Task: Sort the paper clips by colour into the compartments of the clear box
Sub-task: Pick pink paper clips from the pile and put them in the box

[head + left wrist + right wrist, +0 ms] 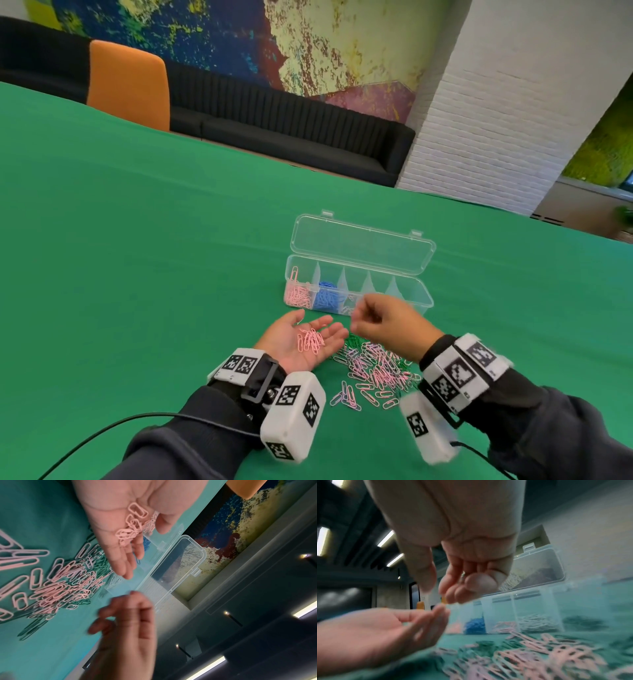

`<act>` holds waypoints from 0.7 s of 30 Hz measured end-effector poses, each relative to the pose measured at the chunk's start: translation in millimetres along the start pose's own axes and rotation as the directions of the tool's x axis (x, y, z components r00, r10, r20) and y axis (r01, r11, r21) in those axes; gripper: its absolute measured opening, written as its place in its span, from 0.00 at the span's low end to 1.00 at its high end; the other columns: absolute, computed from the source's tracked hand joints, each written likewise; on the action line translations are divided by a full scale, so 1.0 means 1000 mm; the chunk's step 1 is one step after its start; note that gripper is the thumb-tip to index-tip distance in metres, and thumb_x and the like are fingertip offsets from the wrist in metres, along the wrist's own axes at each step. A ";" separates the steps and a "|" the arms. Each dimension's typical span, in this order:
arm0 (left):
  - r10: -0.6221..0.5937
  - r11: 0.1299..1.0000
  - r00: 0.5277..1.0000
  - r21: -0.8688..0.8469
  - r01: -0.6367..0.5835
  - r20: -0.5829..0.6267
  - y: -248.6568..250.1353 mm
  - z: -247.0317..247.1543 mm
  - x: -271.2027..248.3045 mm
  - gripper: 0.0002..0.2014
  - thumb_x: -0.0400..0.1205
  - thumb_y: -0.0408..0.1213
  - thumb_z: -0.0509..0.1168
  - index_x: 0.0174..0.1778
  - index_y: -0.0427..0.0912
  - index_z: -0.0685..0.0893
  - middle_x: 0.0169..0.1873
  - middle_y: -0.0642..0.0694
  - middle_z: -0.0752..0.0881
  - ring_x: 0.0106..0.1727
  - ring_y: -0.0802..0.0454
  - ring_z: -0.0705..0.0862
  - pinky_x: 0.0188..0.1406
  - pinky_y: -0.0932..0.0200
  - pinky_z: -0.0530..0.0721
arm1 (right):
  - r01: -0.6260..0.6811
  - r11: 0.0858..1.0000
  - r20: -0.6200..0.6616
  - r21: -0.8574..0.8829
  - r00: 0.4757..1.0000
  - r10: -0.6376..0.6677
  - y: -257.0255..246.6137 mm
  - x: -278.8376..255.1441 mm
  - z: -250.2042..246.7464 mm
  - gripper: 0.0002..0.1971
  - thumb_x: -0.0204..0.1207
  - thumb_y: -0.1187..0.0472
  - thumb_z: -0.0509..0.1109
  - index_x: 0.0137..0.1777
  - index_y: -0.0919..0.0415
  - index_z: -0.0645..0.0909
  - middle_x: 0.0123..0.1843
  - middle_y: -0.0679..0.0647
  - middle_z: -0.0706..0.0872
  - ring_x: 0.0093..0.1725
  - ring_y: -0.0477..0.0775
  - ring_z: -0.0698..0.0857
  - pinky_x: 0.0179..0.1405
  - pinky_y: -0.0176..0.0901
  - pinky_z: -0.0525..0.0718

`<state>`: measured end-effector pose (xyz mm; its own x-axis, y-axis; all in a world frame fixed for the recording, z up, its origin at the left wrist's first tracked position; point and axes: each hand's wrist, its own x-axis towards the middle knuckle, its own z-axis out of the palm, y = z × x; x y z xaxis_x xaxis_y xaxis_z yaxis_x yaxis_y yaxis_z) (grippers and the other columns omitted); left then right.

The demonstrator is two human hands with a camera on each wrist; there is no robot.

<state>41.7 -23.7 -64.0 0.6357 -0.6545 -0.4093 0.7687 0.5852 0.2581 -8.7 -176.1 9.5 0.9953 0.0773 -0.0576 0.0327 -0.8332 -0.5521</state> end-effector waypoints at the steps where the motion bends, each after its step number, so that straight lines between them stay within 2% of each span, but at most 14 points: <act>1: 0.017 1.000 1.000 -0.019 -0.017 0.005 0.001 0.000 -0.001 0.25 0.88 0.45 0.47 0.47 0.25 0.77 0.36 0.28 0.85 0.32 0.32 0.88 0.24 0.41 0.85 | -0.010 0.987 0.091 -0.161 0.996 0.025 0.005 -0.006 0.002 0.06 0.76 0.60 0.70 0.40 0.52 0.76 0.37 0.45 0.80 0.36 0.44 0.77 0.36 0.30 0.76; 3: 0.041 0.998 0.999 -0.043 -0.041 0.006 0.003 0.000 -0.002 0.24 0.89 0.44 0.47 0.47 0.25 0.77 0.33 0.27 0.86 0.29 0.34 0.88 0.24 0.43 0.86 | 0.001 0.932 0.248 -0.364 0.964 0.096 0.014 -0.017 0.010 0.11 0.74 0.59 0.71 0.36 0.47 0.73 0.35 0.41 0.78 0.37 0.43 0.77 0.37 0.30 0.74; 5: 0.045 0.998 0.999 -0.042 -0.045 0.009 0.002 0.000 -0.003 0.24 0.89 0.44 0.47 0.46 0.25 0.78 0.33 0.28 0.86 0.29 0.35 0.88 0.25 0.44 0.86 | 0.013 0.907 0.297 -0.422 0.947 0.125 0.016 -0.025 0.020 0.13 0.73 0.58 0.72 0.34 0.45 0.71 0.32 0.39 0.75 0.39 0.46 0.76 0.35 0.31 0.72; 8: 0.047 0.999 0.999 -0.022 -0.046 0.002 0.002 0.000 -0.004 0.22 0.88 0.42 0.48 0.44 0.27 0.79 0.30 0.31 0.86 0.27 0.39 0.88 0.23 0.50 0.86 | 0.013 0.892 0.257 -0.453 0.959 0.116 0.013 -0.026 0.034 0.10 0.74 0.53 0.71 0.37 0.48 0.73 0.36 0.45 0.78 0.42 0.48 0.76 0.39 0.36 0.71; 11: 0.074 0.997 0.997 0.012 -0.074 -0.035 0.004 -0.001 -0.004 0.15 0.87 0.32 0.50 0.45 0.29 0.80 0.26 0.36 0.86 0.23 0.44 0.87 0.20 0.57 0.86 | -0.023 0.836 0.207 -0.549 0.965 0.162 0.009 -0.018 0.045 0.07 0.76 0.54 0.67 0.38 0.54 0.75 0.43 0.54 0.83 0.42 0.51 0.76 0.43 0.38 0.74; 13: 0.105 0.994 0.994 0.036 -0.103 -0.042 0.005 -0.002 -0.004 0.12 0.85 0.24 0.50 0.47 0.29 0.79 0.26 0.37 0.85 0.22 0.46 0.86 0.20 0.59 0.86 | -0.043 0.816 0.206 -0.577 0.959 0.197 0.008 -0.013 0.050 0.05 0.76 0.57 0.64 0.41 0.57 0.76 0.42 0.55 0.80 0.42 0.54 0.76 0.44 0.39 0.77; 18: 0.134 0.991 0.991 0.018 -0.134 -0.007 0.004 -0.001 -0.004 0.14 0.82 0.16 0.46 0.49 0.27 0.77 0.34 0.32 0.87 0.27 0.42 0.89 0.23 0.57 0.87 | -0.169 0.855 0.177 -0.491 0.941 0.287 0.008 -0.004 0.046 0.05 0.76 0.60 0.64 0.39 0.58 0.76 0.39 0.53 0.79 0.40 0.53 0.77 0.42 0.38 0.78; 21: 0.152 0.988 0.988 -0.013 -0.152 -0.017 0.004 -0.001 -0.002 0.15 0.82 0.15 0.44 0.50 0.26 0.76 0.45 0.27 0.84 0.29 0.39 0.89 0.25 0.53 0.87 | -0.162 0.936 0.073 -0.311 0.978 0.194 0.001 0.002 0.030 0.08 0.75 0.61 0.64 0.34 0.57 0.74 0.34 0.52 0.78 0.34 0.48 0.75 0.36 0.38 0.77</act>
<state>43.8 -19.6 -63.4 0.7437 -0.5498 -0.3804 0.6621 0.6842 0.3057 -9.0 -160.2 -16.2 0.9736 -0.0461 -0.2237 -0.1028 -0.9630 -0.2491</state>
